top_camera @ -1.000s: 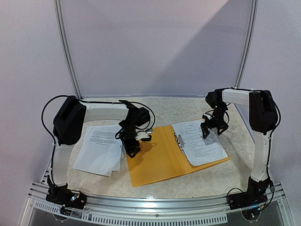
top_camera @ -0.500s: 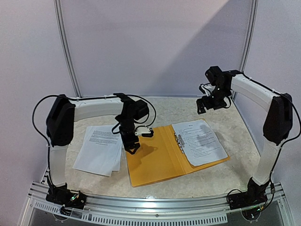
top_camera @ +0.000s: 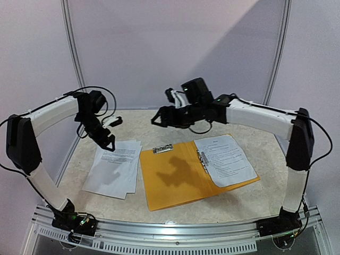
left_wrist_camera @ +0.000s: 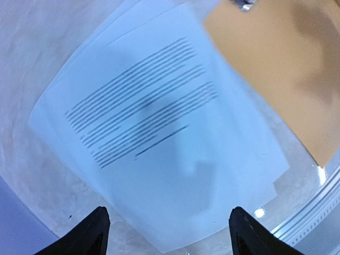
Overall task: Put the files into the folder
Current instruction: Pick up the file from the center of the board.
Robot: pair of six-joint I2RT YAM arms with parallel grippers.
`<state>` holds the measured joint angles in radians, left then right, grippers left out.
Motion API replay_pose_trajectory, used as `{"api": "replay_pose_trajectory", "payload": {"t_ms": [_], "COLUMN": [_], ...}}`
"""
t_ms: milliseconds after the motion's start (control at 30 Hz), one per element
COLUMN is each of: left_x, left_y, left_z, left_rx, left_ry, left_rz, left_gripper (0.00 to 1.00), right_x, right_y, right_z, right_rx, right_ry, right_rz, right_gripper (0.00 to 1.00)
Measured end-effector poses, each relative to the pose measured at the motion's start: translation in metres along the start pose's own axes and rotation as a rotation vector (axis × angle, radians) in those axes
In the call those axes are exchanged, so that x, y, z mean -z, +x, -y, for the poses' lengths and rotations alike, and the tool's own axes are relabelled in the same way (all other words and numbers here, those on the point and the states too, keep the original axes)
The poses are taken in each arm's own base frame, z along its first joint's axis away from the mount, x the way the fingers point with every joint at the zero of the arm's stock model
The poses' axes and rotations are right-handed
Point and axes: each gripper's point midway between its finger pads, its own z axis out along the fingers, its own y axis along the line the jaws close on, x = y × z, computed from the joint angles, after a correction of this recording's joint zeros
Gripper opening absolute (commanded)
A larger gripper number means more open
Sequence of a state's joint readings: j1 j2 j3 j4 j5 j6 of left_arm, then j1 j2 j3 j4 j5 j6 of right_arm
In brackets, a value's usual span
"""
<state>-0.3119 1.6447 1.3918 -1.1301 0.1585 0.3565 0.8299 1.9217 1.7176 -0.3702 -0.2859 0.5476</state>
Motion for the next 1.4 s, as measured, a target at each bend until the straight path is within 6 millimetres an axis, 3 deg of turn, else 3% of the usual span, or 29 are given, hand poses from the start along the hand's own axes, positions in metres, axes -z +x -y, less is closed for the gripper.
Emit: {"api": "replay_pose_trajectory", "payload": {"t_ms": [133,267,400,533,900,1400], "left_x": [-0.007,-0.023,-0.045,-0.065,-0.085,-0.09], "left_y": [0.046,0.089,0.124,0.148,0.159,0.159], "left_z": [-0.062,-0.08,-0.08,-0.074,-0.074,-0.069], "left_rx": [0.245,0.341,0.385,0.396,0.373,0.285], "left_ry": [-0.037,-0.045,-0.019,0.003,-0.003,-0.075], "left_rz": [-0.037,-0.105,-0.182,-0.25,-0.298,-0.36], "left_gripper": [0.77,0.73,0.7,0.68,0.68,0.68], "right_x": [-0.062,-0.112,-0.147,-0.168,-0.189,-0.209], "right_y": [0.034,0.085,0.138,0.166,0.193,0.18], "right_z": [-0.062,-0.096,-0.097,-0.076,-0.042,-0.05], "right_rx": [-0.025,-0.08,-0.162,-0.249,-0.37,-0.491], "right_ry": [-0.146,-0.22,-0.209,-0.152,-0.045,-0.115], "right_rz": [-0.064,-0.162,-0.258,-0.307,-0.345,-0.291], "right_gripper": [0.77,0.73,0.69,0.69,0.68,0.69]}}
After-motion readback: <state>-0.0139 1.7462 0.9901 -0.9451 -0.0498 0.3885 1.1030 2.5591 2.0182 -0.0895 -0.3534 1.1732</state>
